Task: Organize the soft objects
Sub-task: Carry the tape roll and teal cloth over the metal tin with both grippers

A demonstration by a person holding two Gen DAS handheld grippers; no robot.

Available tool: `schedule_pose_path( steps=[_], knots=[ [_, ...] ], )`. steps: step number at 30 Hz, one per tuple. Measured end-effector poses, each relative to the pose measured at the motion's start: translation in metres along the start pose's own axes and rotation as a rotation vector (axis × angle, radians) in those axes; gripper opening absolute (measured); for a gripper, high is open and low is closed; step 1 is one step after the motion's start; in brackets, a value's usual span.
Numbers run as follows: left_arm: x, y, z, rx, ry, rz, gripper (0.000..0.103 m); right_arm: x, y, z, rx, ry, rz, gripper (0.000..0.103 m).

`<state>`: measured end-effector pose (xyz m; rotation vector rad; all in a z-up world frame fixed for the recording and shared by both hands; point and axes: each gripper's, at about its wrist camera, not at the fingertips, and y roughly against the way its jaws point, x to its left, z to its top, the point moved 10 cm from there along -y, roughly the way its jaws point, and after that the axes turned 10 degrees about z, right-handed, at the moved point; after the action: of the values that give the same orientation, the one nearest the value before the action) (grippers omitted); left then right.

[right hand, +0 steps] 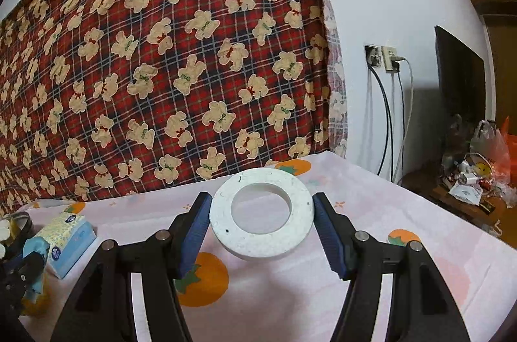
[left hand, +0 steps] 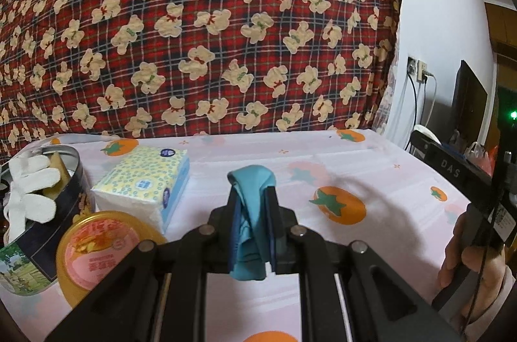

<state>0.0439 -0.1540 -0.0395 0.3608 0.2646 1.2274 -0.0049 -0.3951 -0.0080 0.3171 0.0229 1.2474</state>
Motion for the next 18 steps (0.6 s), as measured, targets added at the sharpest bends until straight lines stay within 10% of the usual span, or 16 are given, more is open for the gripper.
schedule_pose_path(
  steps=[18],
  knots=[
    [0.035,0.031,0.000,-0.081,-0.009,0.005,0.012,0.038,0.036,-0.013,-0.034,-0.056,0.020,0.065]
  ],
)
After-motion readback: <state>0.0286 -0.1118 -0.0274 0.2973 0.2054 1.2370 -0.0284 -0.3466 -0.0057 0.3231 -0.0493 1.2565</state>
